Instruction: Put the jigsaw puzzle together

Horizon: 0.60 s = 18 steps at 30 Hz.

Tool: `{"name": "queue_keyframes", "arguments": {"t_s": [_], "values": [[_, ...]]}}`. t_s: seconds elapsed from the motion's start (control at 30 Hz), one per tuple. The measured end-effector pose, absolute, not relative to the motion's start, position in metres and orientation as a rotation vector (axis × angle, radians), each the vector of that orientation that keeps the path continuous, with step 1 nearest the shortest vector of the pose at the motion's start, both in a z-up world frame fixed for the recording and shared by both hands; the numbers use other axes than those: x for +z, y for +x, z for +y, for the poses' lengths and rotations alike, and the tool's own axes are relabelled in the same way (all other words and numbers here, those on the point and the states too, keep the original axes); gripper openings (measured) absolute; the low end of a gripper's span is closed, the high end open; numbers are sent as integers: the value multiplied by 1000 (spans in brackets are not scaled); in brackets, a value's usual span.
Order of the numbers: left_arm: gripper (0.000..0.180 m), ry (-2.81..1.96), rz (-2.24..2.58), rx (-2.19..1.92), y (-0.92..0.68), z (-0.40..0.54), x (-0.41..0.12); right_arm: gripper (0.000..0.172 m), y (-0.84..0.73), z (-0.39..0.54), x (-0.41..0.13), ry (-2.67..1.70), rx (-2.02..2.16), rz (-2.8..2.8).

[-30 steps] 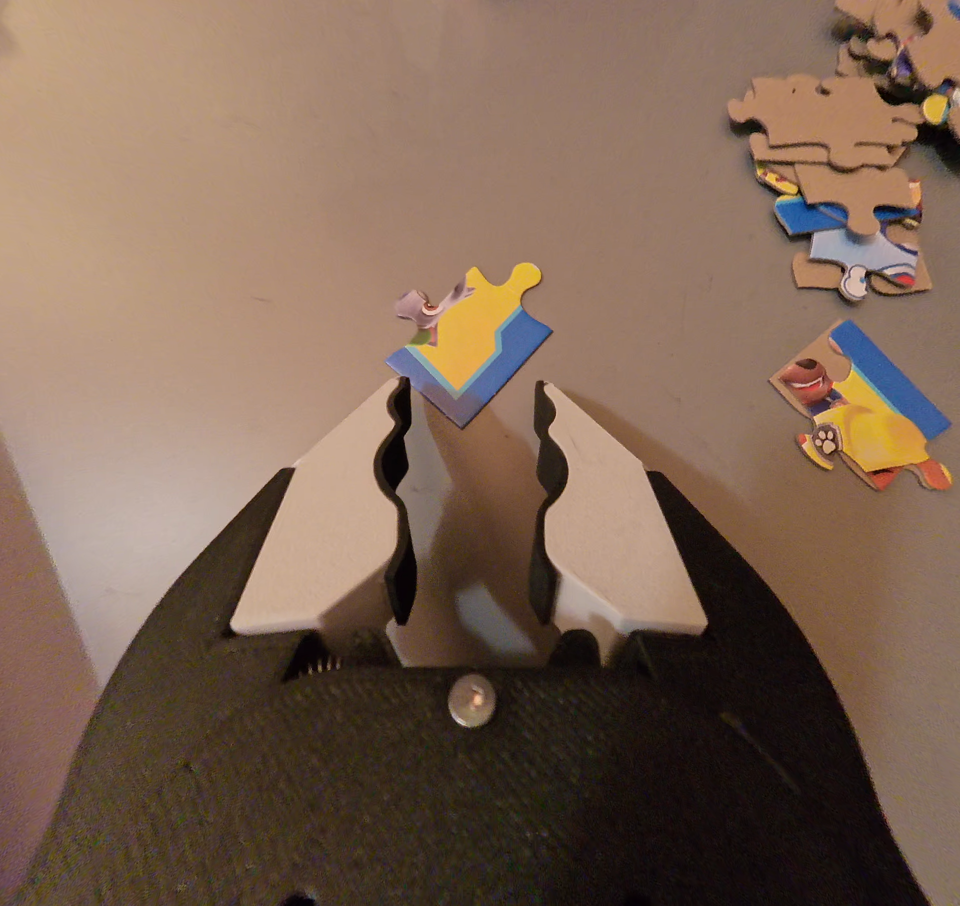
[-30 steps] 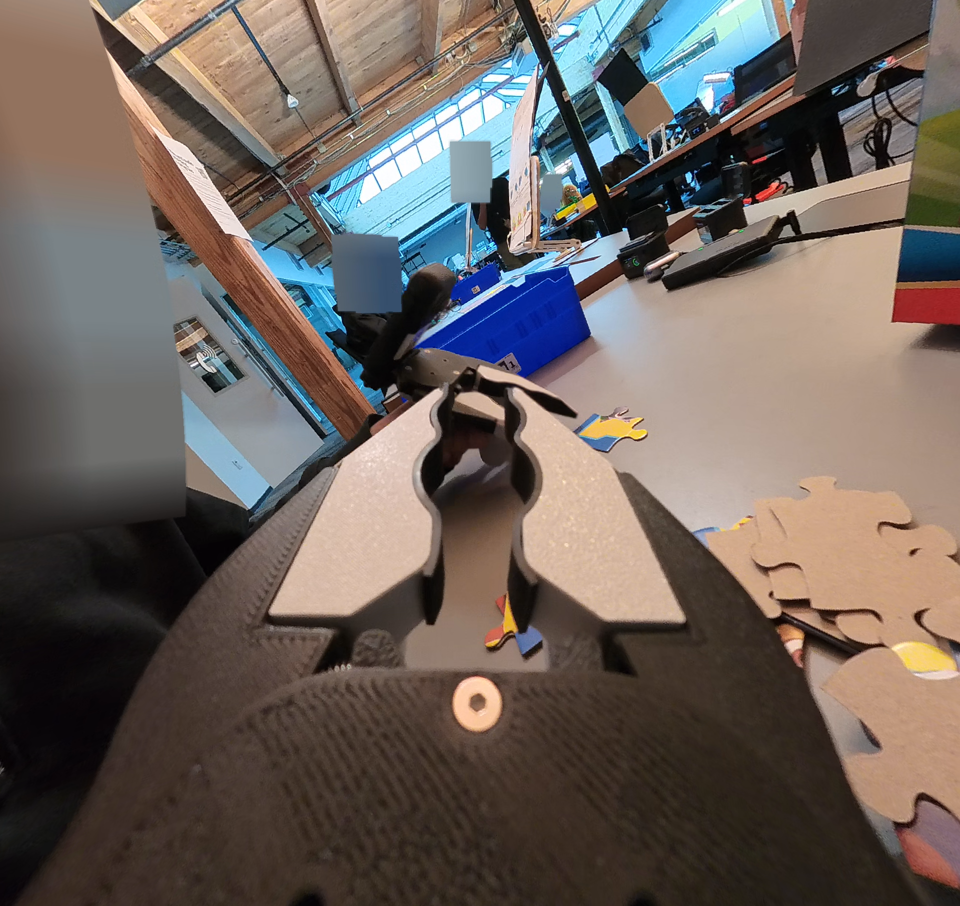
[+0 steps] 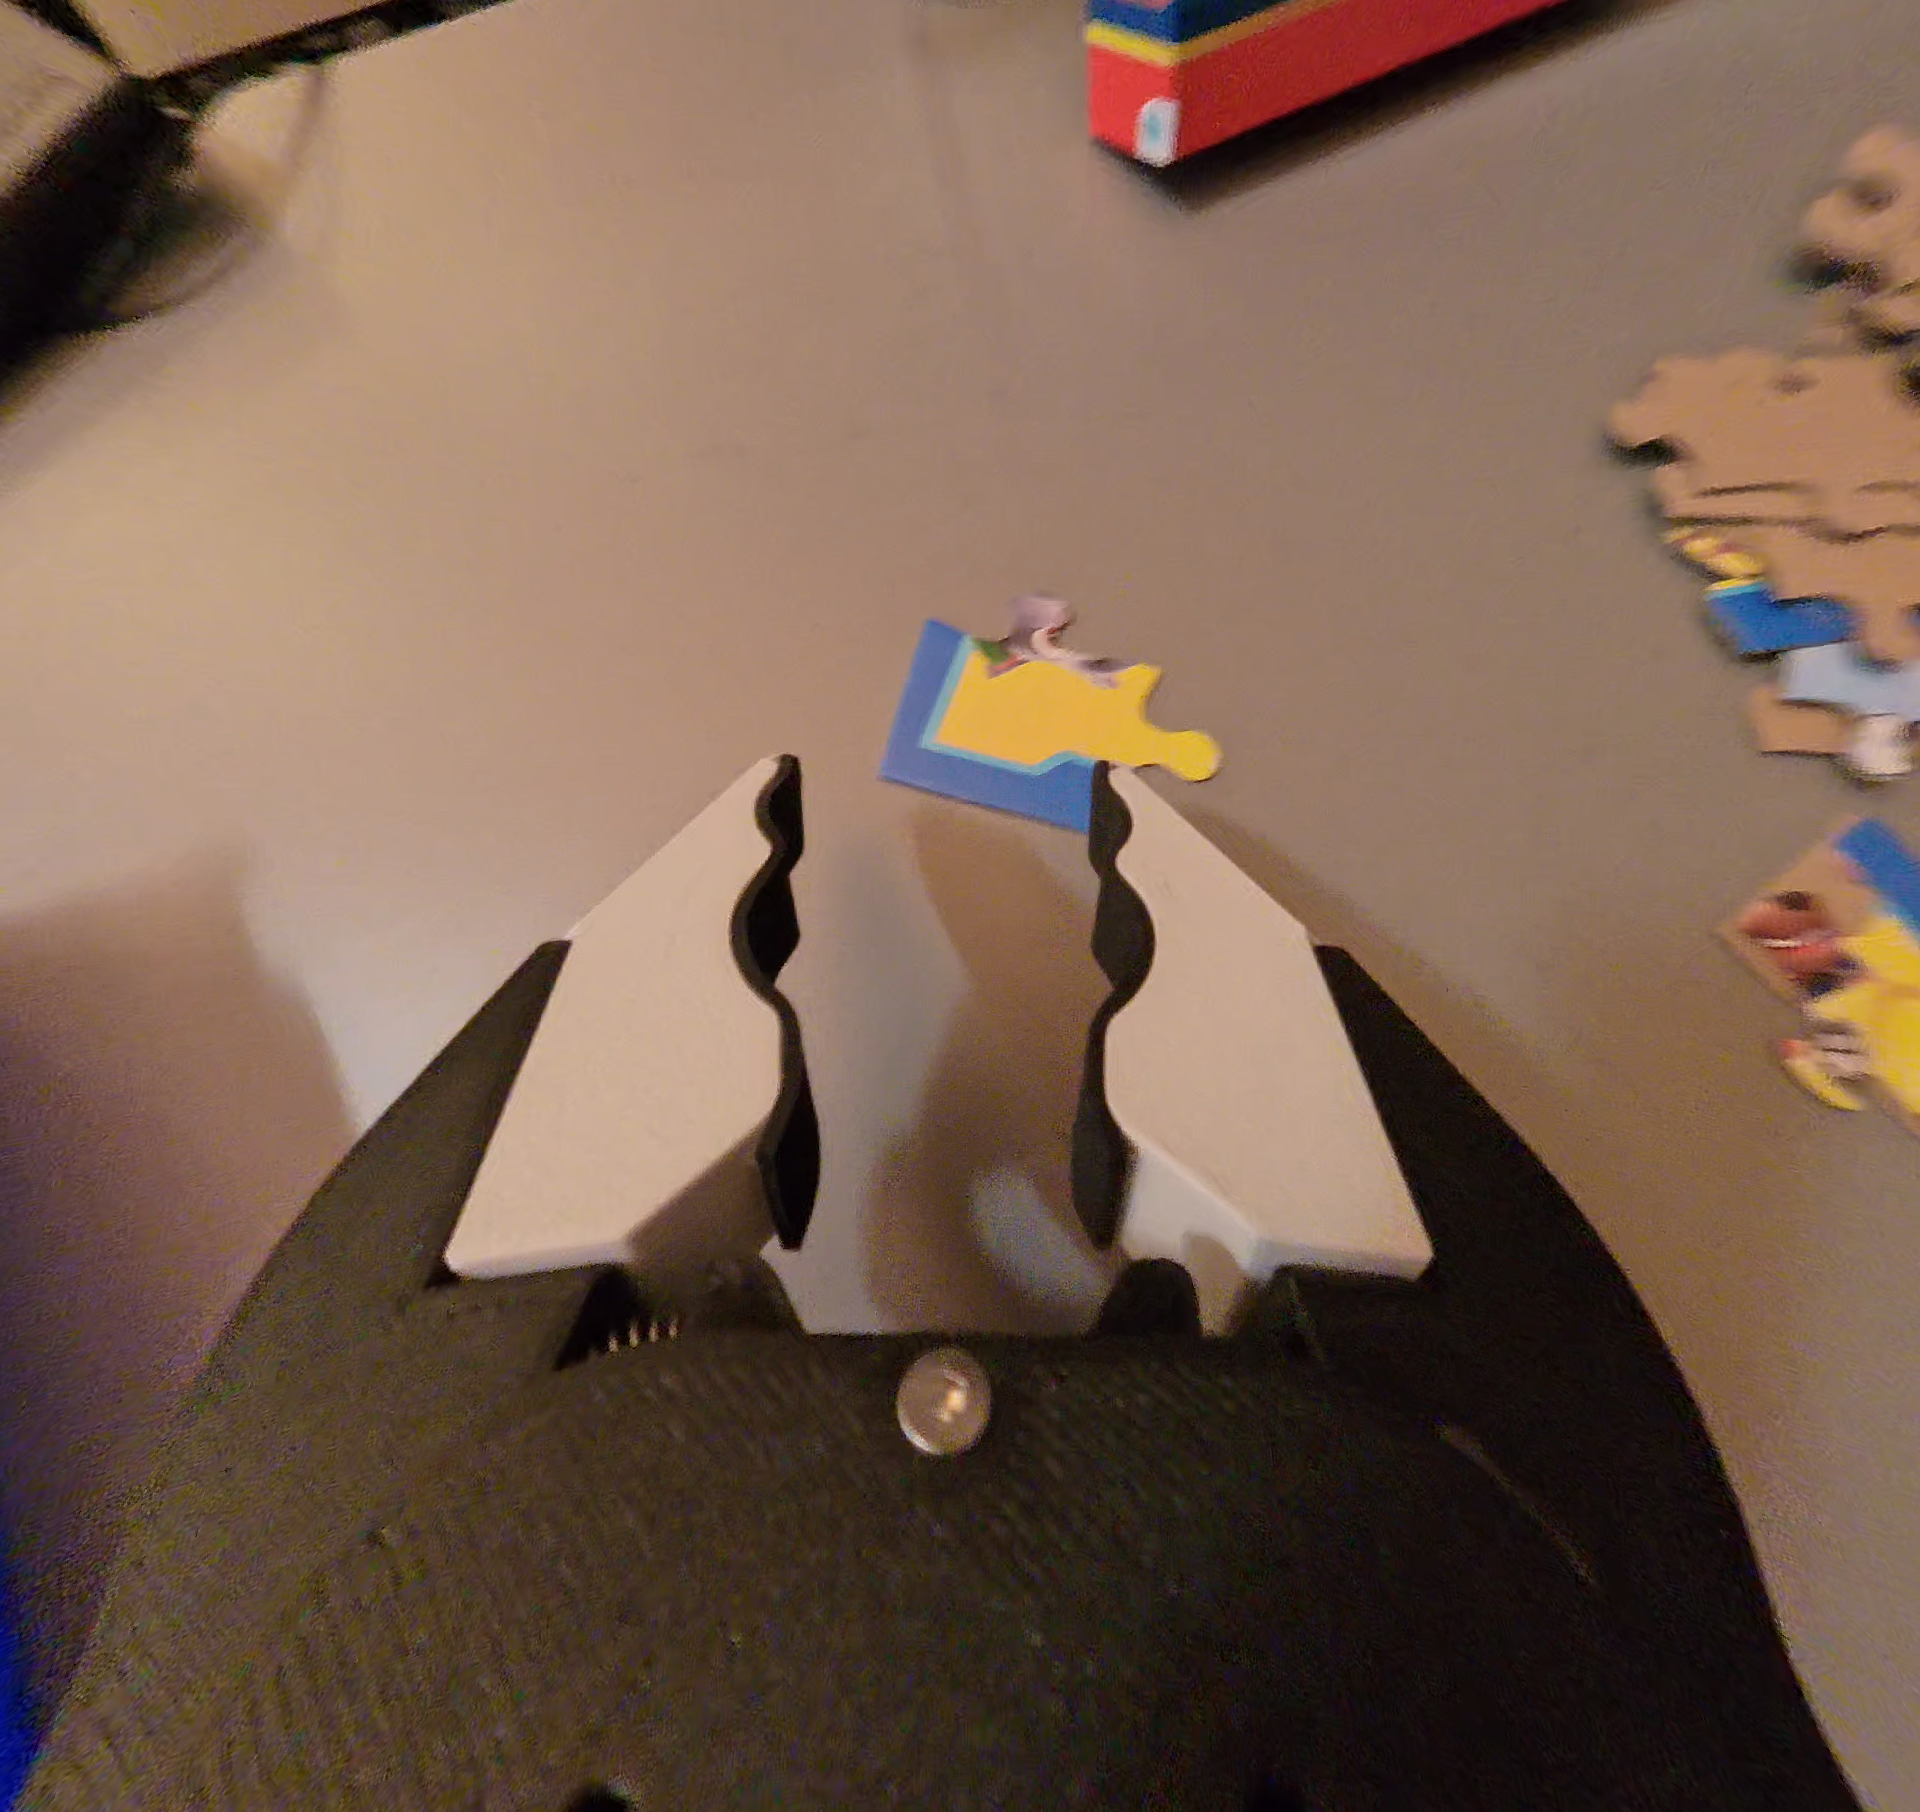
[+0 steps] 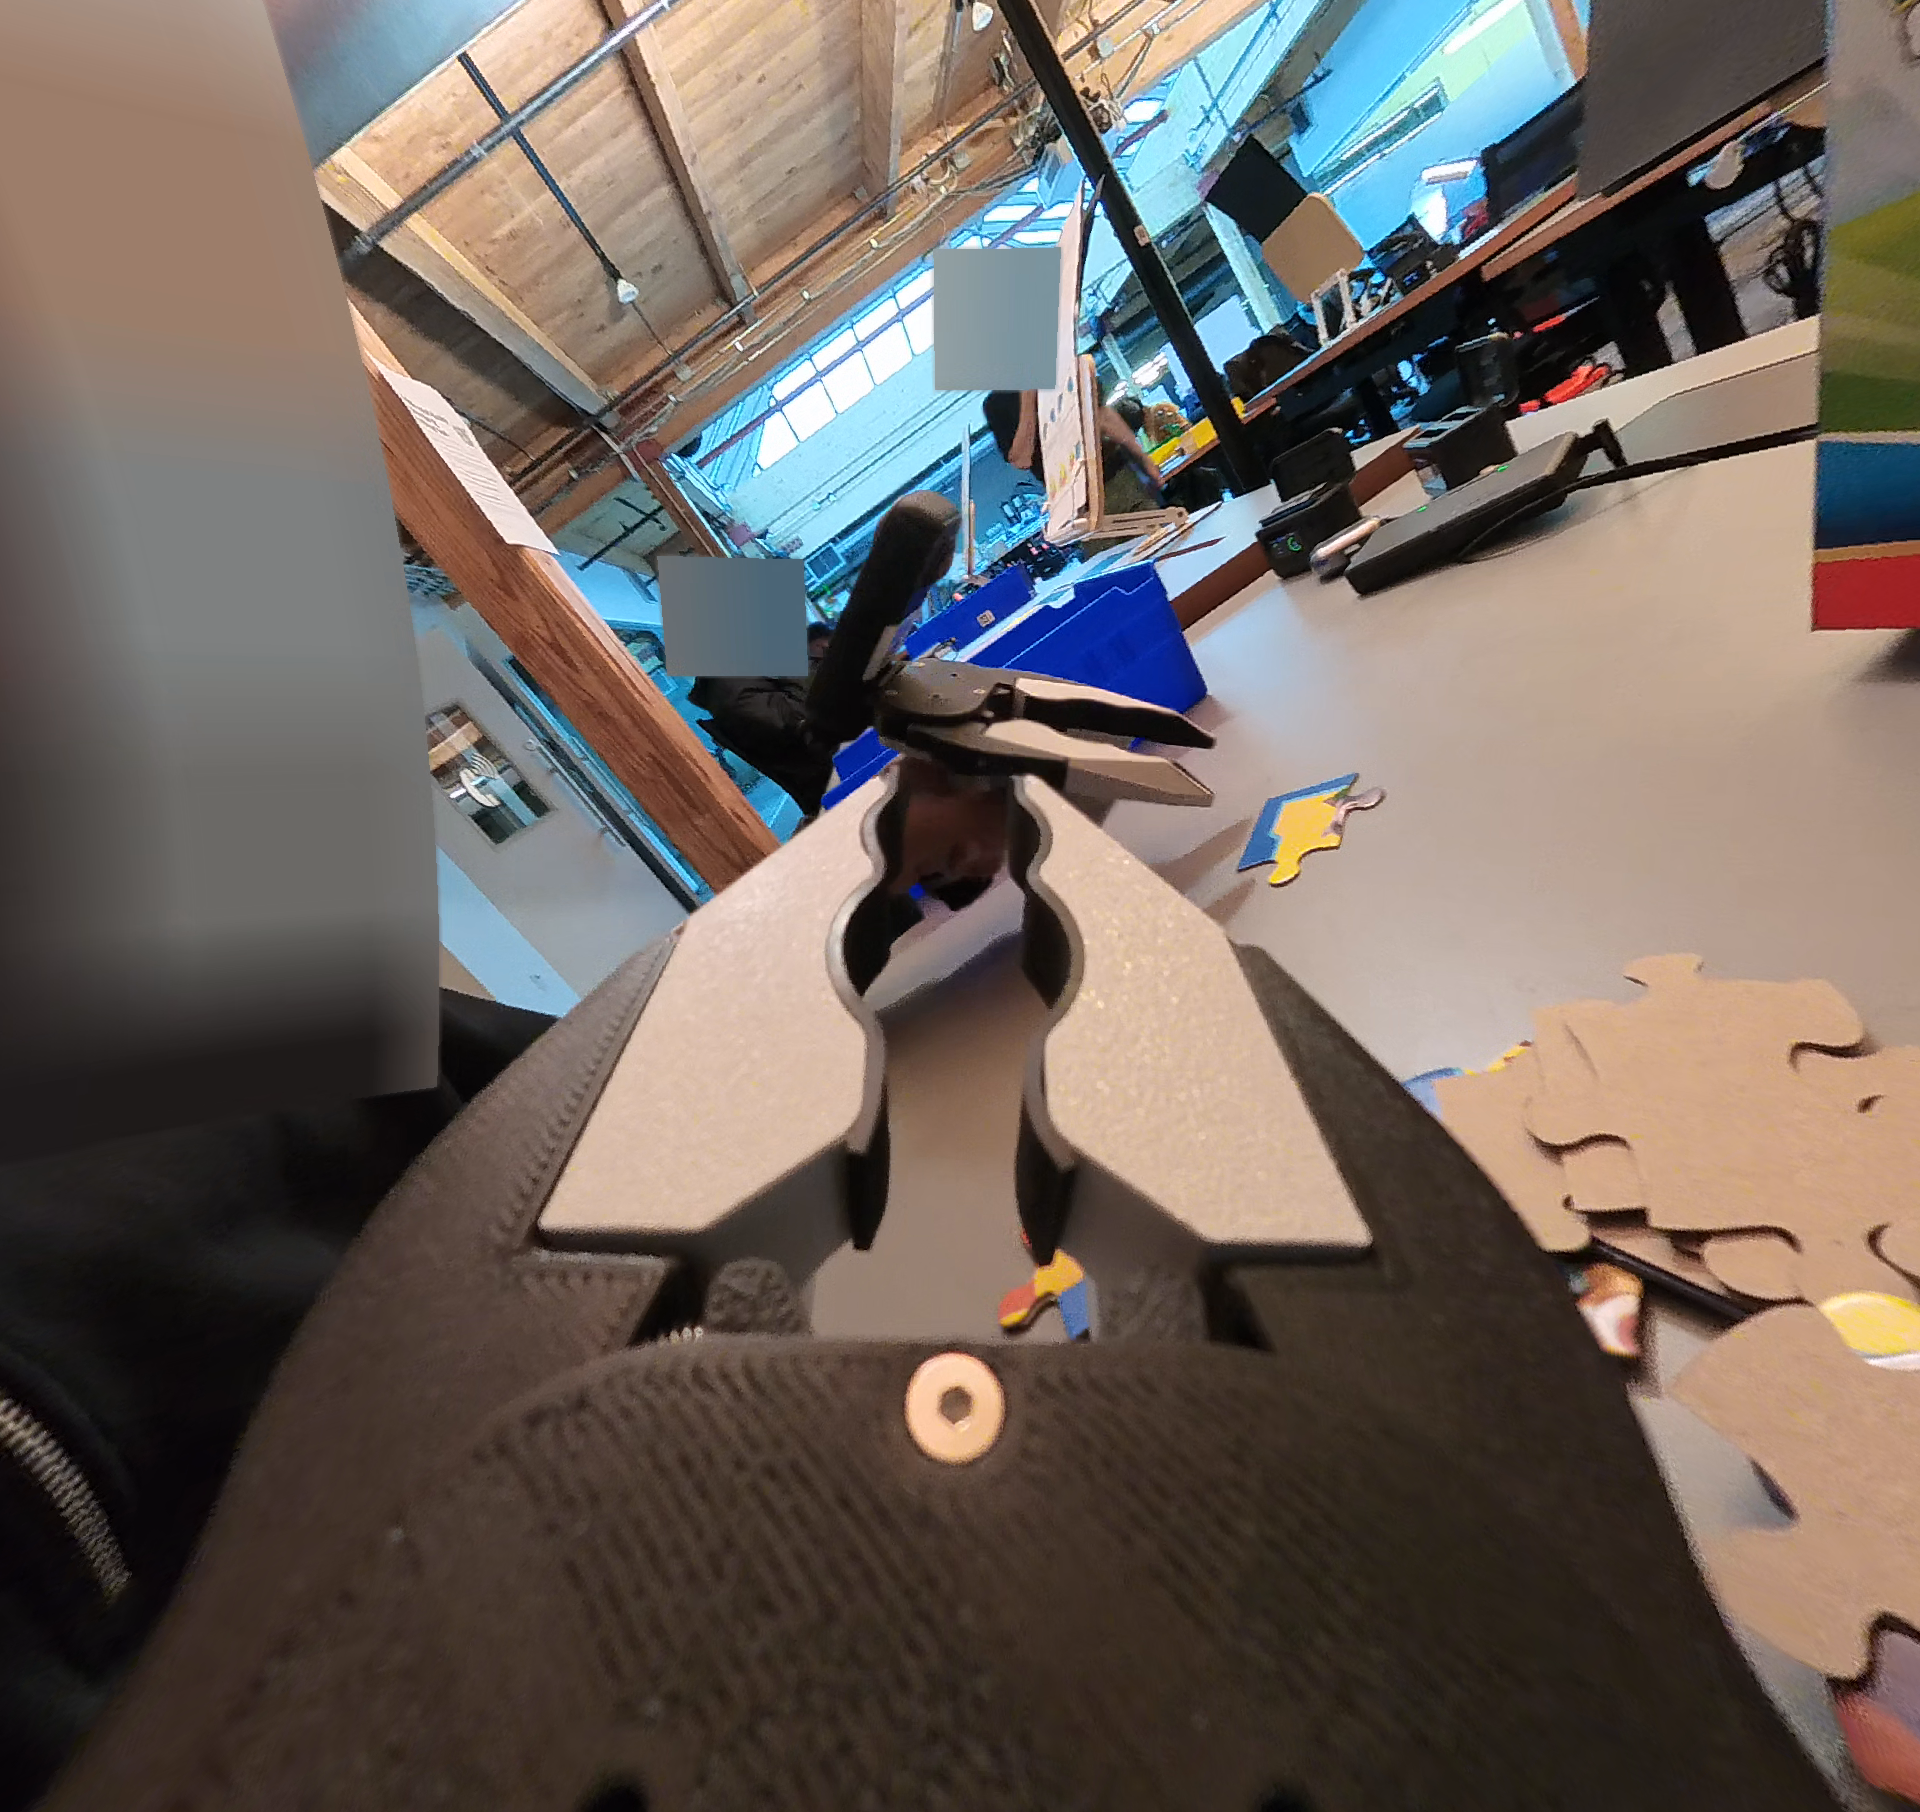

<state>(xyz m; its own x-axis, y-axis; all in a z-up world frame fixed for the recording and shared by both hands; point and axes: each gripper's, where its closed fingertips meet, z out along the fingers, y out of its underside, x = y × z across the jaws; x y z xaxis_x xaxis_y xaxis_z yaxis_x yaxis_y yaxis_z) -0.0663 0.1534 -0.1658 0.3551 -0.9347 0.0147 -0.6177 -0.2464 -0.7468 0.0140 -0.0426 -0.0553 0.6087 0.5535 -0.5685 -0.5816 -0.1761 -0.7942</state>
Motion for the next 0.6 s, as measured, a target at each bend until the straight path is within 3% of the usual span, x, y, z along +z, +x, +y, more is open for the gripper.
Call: {"name": "queue_keyframes", "arguments": {"t_s": [0.1, 0.2, 0.6], "values": [[66, -1993, 1368, -812, -51, 139, -169, 17, 13, -42, -56, -1433, 1005, 21], [72, -1975, 1459, -689, -46, 141, -183, 17, 15, -41, -57, -1443, 986, 20], [73, -1949, 1461, -674, -52, 143, -182, 20, 17, -42, -58, -1443, 1016, 29]]}}
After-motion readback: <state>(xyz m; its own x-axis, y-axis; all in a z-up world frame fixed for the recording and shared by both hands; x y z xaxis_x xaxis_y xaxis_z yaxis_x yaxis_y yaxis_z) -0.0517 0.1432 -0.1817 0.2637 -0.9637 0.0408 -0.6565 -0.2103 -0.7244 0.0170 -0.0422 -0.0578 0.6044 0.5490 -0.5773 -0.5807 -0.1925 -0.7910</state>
